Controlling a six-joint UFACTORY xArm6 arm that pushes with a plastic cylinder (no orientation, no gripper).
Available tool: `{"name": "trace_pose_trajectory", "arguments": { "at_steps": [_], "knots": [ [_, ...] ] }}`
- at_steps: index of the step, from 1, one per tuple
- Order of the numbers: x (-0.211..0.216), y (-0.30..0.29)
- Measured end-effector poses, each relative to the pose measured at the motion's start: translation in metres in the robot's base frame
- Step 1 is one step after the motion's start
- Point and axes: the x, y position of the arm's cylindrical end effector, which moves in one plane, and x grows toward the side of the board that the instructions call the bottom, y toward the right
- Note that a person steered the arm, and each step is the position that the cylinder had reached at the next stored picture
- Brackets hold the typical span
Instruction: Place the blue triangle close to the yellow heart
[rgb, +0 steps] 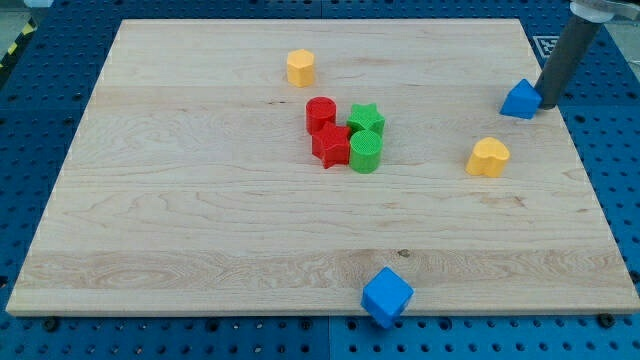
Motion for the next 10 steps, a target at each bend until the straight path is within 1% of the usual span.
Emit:
{"name": "trace_pose_trajectory", "arguments": {
  "at_steps": [2,3,4,5,6,7,8,9,10],
  "knots": [
    [0.034,0.021],
    [0.034,0.021],
    [0.05,0.021],
    [0.027,0.021],
    [-0.025,0.007],
    [-0.033,-0.012],
    [0.0,-0.019],
    [0.021,-0.015],
    [-0.002,-0.029]
  ]
}}
